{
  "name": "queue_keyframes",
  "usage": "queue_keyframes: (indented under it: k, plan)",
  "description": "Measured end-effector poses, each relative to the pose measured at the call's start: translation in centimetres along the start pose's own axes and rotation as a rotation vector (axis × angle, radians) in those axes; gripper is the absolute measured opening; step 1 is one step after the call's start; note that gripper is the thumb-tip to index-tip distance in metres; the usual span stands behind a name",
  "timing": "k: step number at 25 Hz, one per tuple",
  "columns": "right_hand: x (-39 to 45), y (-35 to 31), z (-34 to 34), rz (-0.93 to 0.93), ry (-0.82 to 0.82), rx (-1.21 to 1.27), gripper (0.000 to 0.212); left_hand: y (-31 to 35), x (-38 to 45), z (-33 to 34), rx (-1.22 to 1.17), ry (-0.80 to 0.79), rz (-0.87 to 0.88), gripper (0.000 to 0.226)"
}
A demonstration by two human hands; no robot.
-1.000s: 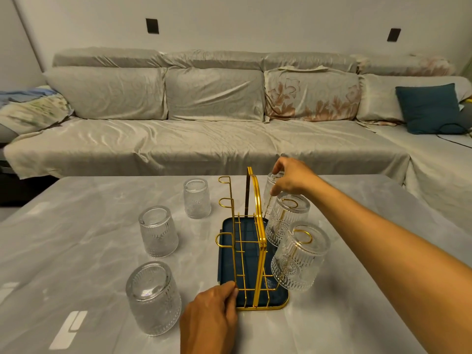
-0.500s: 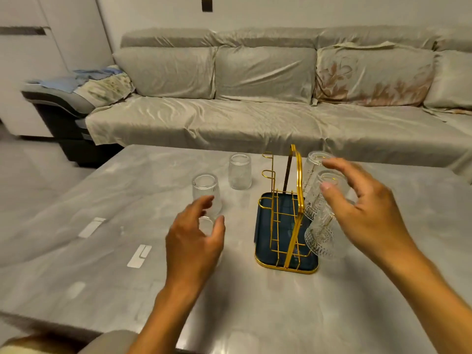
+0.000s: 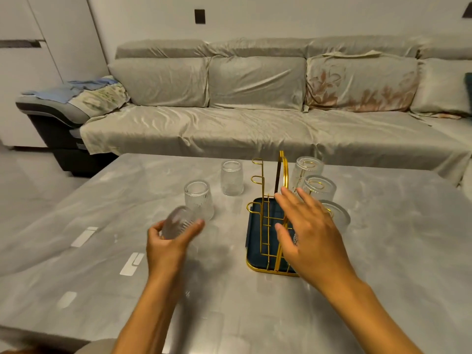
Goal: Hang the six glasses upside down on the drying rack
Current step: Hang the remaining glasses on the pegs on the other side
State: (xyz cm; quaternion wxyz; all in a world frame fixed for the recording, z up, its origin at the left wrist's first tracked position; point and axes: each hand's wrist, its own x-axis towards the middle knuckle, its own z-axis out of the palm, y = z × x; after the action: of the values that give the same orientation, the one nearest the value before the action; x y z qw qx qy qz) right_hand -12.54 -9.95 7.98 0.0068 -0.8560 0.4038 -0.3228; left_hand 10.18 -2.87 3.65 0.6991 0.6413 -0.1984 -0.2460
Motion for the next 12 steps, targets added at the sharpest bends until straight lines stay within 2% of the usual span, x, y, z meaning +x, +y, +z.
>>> queue_keyframes:
  k: [2, 4, 8, 12]
  plan:
    - [0.1, 0.1, 0.0, -0.011, -0.008, -0.024, 0.055, 2.7, 0.3, -0.2, -0.282, -0.097, 0.025, 0.079]
    - [0.3, 0.1, -0.1, -0.019, -0.018, -0.037, 0.054, 5.5, 0.5, 0.3, -0.381, -0.250, 0.144, 0.071]
    - [0.2, 0.2, -0.4, -0.026, -0.038, -0.052, 0.057, 7.2, -0.6, 3.8, -0.322, -0.433, 0.341, 0.061]
    - [0.2, 0.1, -0.6, -0.038, -0.060, -0.055, 0.061, 5.6, -1.6, 6.0, -0.150, -0.530, 0.371, 0.069]
